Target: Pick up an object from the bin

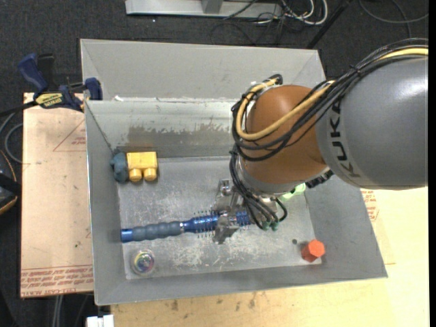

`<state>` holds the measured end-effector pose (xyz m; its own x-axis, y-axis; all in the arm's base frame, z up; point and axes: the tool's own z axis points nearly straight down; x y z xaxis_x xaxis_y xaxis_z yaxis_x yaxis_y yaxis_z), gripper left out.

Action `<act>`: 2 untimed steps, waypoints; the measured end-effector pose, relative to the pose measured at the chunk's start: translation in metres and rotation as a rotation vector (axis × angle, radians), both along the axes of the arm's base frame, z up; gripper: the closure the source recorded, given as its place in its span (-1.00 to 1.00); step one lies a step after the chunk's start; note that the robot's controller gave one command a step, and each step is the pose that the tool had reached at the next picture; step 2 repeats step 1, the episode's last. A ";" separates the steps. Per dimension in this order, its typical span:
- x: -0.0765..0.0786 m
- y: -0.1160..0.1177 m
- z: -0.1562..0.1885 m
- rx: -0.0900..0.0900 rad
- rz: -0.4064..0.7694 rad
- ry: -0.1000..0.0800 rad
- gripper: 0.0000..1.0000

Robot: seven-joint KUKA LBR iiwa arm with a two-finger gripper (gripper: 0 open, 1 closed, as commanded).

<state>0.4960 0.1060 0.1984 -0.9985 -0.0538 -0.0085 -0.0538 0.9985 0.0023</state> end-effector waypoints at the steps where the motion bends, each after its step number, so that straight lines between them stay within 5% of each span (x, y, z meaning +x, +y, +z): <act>1: -0.012 -0.011 0.045 -0.004 0.318 0.004 1.00; 2: -0.012 -0.011 0.045 -0.004 0.318 0.004 1.00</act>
Offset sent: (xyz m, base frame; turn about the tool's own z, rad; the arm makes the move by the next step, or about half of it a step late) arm -0.0129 -0.0106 0.0449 -0.3204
